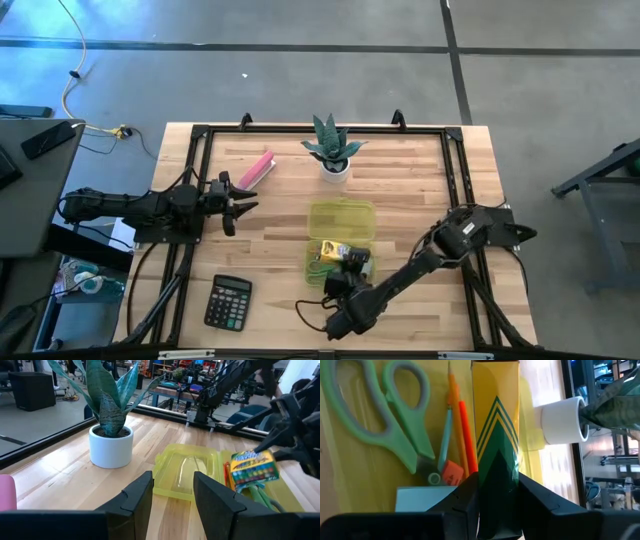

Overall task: Pack school essentials
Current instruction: Put the box of crayons into the supply box

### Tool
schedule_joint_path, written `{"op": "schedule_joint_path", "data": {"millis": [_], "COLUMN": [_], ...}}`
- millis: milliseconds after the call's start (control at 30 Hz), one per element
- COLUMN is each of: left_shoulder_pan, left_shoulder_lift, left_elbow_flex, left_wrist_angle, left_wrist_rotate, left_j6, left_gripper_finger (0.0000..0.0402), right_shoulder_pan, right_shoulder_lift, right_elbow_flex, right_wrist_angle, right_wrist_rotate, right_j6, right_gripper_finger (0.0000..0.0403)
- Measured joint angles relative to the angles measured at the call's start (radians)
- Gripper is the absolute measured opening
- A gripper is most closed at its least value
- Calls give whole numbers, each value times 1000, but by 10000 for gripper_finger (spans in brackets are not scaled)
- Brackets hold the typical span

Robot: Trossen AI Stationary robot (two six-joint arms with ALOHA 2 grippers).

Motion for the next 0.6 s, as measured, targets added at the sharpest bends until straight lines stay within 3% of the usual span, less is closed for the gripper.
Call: {"op": "schedule_joint_path", "data": {"millis": [333,600], "left_shoulder_pan": [0,0], "left_shoulder_lift": [0,0], "left_elbow_flex": [0,0], "left_wrist_angle": [0,0], "left_wrist_rotate": [0,0], "left_j6": [0,0], "left_gripper_finger": [131,131], "right_shoulder_pan": [-10,-22], "right_shoulder_lift": [13,13], "right_elbow_flex": [0,-3], "right_wrist_angle": [2,10], "right_wrist_rotate": [-16,-52], "right_j6": [-16,-26], "right_gripper_finger": [105,178]}}
